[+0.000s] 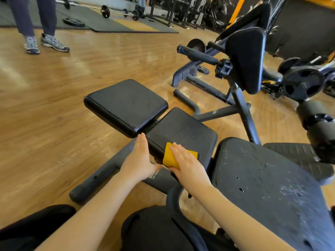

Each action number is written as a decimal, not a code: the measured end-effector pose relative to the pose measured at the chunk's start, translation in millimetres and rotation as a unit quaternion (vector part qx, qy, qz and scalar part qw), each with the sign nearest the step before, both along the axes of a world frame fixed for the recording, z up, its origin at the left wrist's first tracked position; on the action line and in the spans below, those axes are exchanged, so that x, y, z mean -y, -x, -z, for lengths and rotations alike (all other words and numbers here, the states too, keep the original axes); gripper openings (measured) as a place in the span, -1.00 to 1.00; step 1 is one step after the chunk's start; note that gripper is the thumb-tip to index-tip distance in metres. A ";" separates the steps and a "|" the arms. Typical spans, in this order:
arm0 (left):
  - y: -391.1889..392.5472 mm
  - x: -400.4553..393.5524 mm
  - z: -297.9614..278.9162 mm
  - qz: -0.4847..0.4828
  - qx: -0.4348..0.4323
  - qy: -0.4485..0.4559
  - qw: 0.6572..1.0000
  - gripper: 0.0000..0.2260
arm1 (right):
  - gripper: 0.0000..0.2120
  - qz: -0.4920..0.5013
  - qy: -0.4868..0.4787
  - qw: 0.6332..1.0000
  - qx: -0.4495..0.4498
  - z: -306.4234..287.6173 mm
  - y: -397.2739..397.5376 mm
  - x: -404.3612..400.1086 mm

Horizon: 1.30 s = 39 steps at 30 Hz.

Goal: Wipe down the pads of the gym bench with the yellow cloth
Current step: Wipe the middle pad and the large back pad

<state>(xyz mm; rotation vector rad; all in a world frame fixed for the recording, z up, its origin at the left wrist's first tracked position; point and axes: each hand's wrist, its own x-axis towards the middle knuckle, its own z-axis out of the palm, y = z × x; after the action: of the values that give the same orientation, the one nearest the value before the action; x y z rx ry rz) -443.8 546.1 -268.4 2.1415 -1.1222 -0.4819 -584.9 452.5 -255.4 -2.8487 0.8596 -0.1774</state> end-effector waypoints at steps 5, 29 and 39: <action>3.7 2.6 3.4 -0.006 -0.020 0.006 1.000 0.08 | -0.36 0.020 -0.028 0.999 -0.023 -7.0 34.4 0.0; 23.8 26.7 15.0 -0.167 -0.173 0.112 0.964 0.05 | -0.63 -0.209 -0.133 0.967 0.068 -27.0 -102.6 106.1; 22.8 26.2 15.0 -0.158 -0.167 0.118 0.966 -0.01 | -0.52 -0.103 -0.157 0.977 0.106 -13.0 -84.6 99.8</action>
<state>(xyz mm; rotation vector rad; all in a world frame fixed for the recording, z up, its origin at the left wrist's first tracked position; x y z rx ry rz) -466.6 519.9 -283.4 1.8948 -0.6049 -0.5095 -500.2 352.6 -242.4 -2.5436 0.4951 -0.2843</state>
